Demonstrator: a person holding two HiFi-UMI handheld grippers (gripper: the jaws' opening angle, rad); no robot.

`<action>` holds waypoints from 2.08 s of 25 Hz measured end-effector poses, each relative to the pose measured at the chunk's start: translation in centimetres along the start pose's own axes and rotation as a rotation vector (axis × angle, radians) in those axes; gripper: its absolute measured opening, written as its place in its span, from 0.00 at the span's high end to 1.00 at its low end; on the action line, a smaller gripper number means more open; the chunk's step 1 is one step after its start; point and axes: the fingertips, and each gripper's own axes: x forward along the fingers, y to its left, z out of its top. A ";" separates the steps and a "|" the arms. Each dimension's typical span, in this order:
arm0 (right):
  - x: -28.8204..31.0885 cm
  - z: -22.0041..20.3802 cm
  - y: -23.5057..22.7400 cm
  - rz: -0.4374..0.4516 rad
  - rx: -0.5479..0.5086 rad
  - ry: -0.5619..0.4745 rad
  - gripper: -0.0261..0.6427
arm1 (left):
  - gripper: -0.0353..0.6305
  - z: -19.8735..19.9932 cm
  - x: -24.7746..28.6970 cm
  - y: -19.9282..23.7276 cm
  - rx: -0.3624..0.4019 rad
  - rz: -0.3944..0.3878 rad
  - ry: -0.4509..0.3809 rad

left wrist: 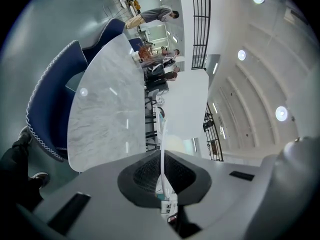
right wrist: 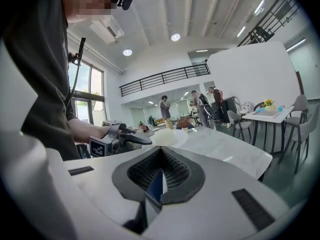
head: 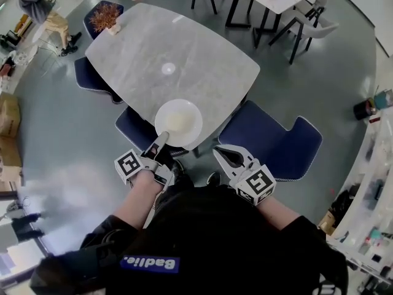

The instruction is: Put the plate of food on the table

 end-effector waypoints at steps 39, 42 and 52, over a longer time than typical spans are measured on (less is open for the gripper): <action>9.0 -2.1 -6.9 -0.354 0.165 0.102 0.94 | 0.93 15.6 22.8 19.5 -0.033 0.112 0.127; 9.1 -2.9 -6.9 -0.352 0.185 0.115 0.94 | 0.93 15.8 23.9 20.7 -0.039 0.142 0.122; 8.6 -4.7 -7.0 -0.357 0.219 0.135 0.94 | 0.92 16.1 26.0 22.6 0.001 0.193 0.137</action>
